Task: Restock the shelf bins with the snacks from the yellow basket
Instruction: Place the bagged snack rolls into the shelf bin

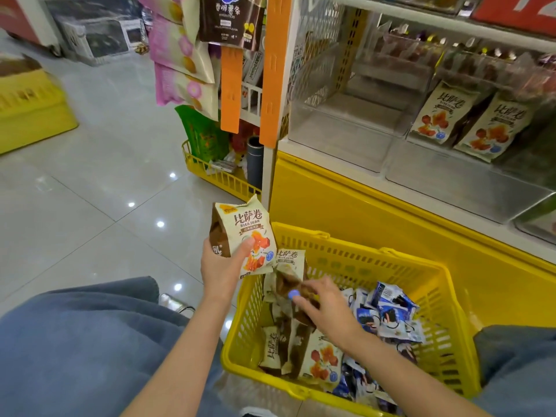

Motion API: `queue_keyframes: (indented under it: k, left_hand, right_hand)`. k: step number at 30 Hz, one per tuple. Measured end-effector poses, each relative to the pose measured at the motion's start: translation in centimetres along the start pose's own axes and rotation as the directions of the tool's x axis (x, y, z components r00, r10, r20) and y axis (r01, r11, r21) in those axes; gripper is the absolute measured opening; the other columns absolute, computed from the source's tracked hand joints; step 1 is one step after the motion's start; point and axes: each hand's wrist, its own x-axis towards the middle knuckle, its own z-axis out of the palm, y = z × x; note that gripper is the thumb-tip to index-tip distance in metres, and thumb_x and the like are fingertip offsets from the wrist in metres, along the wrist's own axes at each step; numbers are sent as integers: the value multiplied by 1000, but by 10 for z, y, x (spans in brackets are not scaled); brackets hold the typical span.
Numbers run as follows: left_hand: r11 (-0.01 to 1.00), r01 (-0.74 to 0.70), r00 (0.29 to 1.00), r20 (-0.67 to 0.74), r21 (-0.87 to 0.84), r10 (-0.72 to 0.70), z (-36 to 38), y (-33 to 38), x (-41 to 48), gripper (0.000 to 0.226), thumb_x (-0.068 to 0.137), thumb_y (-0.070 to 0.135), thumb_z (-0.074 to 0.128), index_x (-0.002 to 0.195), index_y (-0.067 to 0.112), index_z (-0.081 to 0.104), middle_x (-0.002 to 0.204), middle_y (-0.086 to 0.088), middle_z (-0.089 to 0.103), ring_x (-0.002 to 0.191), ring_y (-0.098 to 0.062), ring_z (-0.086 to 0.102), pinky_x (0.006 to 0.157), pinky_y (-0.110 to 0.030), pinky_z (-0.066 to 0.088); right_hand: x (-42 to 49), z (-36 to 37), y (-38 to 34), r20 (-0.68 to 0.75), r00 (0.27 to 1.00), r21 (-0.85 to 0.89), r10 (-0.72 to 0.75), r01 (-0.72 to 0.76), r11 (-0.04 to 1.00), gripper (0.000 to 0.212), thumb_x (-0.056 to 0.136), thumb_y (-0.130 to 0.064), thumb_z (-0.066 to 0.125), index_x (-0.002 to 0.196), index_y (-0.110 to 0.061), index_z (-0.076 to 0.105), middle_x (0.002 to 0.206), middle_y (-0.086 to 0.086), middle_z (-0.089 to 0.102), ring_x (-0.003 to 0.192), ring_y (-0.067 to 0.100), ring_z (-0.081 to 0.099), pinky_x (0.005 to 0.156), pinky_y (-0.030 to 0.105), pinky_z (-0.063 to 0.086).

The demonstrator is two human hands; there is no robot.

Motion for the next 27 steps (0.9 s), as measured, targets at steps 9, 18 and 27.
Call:
queue_keyframes:
  k: [9, 18, 27]
  left_hand:
    - [995, -6, 1000, 24, 95, 4, -4, -11, -2, 47, 71, 27, 78, 108, 28, 49, 93, 16, 62, 85, -2, 62, 50, -11, 49]
    - [992, 33, 999, 34, 118, -37, 1, -17, 1, 42, 71, 30, 78, 100, 35, 48, 92, 16, 62, 82, 0, 62, 51, -12, 49]
    - [990, 73, 995, 52, 125, -80, 15, -24, -1, 40, 69, 32, 80, 94, 39, 50, 93, 16, 64, 85, -3, 65, 64, -23, 55]
  right_hand:
    - [0, 70, 22, 329, 932, 83, 156, -193, 978, 58, 92, -17, 57, 142, -14, 28, 147, 5, 27, 136, 18, 31, 113, 29, 28]
    - [7, 66, 49, 420, 868, -18, 264, -283, 959, 61, 84, -43, 65, 134, -15, 43, 130, 3, 54, 117, 18, 52, 96, 30, 46]
    - [2, 50, 48, 459, 867, 98, 195, -267, 959, 47, 82, -49, 64, 118, -19, 60, 114, -9, 64, 105, 12, 60, 89, 26, 49]
